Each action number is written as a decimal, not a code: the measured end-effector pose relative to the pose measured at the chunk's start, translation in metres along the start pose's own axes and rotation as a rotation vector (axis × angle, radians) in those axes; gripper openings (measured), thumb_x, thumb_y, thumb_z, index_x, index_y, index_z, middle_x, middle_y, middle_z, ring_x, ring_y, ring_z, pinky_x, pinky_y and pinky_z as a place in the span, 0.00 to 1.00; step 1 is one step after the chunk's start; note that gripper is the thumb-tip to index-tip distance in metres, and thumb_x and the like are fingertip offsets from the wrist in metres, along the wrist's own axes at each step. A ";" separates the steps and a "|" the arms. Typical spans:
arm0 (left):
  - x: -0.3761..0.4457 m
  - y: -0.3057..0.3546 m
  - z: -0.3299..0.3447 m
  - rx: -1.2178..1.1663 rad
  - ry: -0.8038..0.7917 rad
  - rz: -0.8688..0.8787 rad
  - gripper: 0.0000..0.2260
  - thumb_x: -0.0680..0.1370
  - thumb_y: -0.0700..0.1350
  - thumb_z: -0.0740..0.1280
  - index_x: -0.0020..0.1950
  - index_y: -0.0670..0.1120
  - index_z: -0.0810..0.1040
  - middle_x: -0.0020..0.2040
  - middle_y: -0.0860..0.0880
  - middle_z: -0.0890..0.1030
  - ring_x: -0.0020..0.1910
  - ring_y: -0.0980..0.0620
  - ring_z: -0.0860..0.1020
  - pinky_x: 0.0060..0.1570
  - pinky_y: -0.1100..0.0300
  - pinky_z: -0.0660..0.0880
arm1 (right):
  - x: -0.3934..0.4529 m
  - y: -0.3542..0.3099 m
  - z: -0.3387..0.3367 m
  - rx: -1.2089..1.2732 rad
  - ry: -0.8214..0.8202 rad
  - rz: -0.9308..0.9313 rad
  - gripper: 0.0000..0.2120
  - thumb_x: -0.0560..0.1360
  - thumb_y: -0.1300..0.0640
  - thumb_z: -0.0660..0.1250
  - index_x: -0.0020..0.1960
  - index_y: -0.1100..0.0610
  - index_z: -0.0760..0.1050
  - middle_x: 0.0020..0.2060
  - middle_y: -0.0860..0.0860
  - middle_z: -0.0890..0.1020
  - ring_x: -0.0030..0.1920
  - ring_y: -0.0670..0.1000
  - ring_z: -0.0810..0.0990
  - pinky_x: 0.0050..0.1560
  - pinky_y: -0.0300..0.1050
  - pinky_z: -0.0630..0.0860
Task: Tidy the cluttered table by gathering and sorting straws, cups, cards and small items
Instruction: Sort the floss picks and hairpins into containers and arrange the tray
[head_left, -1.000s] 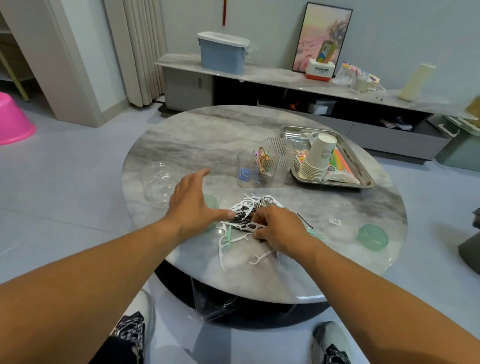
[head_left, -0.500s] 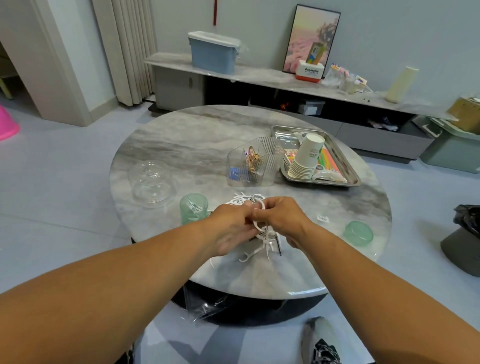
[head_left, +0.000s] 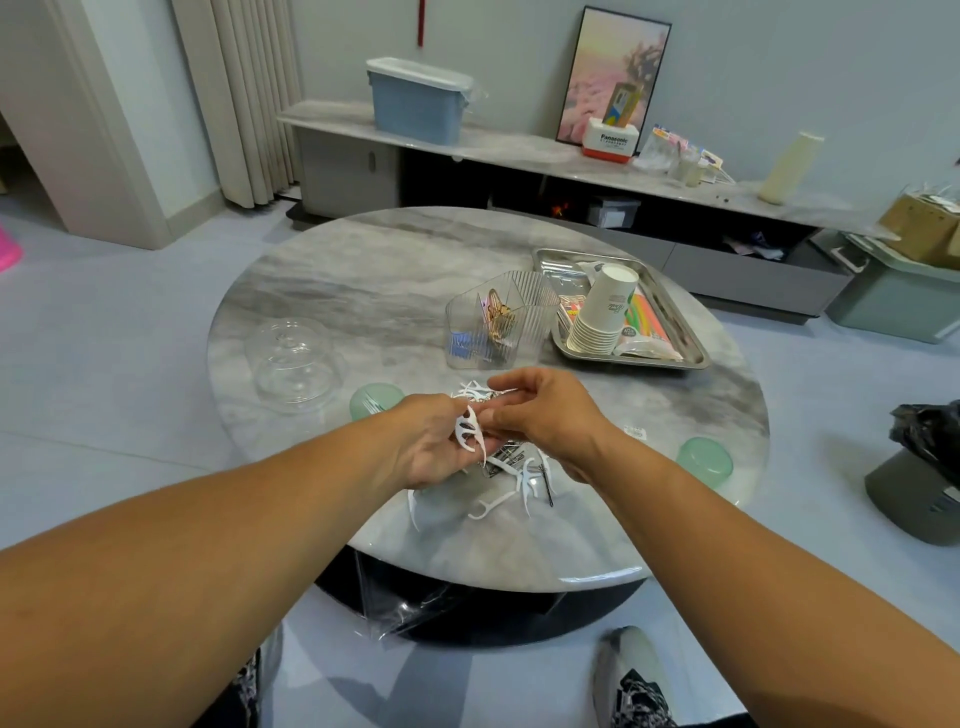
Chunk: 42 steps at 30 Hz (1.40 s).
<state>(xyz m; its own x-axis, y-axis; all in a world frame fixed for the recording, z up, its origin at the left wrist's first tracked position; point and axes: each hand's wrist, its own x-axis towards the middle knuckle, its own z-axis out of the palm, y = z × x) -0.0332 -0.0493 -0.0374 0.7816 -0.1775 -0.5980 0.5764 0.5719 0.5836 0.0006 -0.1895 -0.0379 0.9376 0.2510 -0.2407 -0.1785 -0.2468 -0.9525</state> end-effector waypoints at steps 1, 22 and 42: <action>0.000 0.000 0.000 0.008 0.007 -0.006 0.14 0.86 0.35 0.50 0.54 0.35 0.75 0.43 0.40 0.82 0.41 0.48 0.80 0.46 0.54 0.81 | 0.001 0.000 -0.001 0.017 0.037 -0.006 0.14 0.72 0.72 0.74 0.56 0.62 0.79 0.49 0.63 0.85 0.48 0.61 0.86 0.53 0.54 0.83; -0.005 0.005 -0.003 0.088 -0.101 -0.034 0.14 0.86 0.38 0.57 0.68 0.32 0.73 0.52 0.36 0.82 0.51 0.42 0.82 0.52 0.50 0.79 | 0.009 -0.006 -0.025 0.300 0.159 0.107 0.10 0.77 0.60 0.73 0.54 0.66 0.81 0.30 0.53 0.79 0.26 0.44 0.75 0.27 0.36 0.76; -0.002 0.011 -0.004 -0.031 -0.133 0.055 0.15 0.79 0.25 0.54 0.61 0.30 0.75 0.58 0.35 0.81 0.57 0.42 0.81 0.55 0.50 0.79 | -0.004 -0.011 -0.015 0.149 0.350 -0.301 0.05 0.70 0.66 0.78 0.43 0.63 0.82 0.38 0.58 0.86 0.40 0.53 0.86 0.44 0.45 0.84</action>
<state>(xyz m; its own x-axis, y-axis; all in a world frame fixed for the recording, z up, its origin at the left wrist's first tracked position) -0.0294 -0.0394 -0.0318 0.8379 -0.2485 -0.4859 0.5255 0.6078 0.5953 0.0029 -0.2024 -0.0238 0.9937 -0.0455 0.1022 0.0989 -0.0689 -0.9927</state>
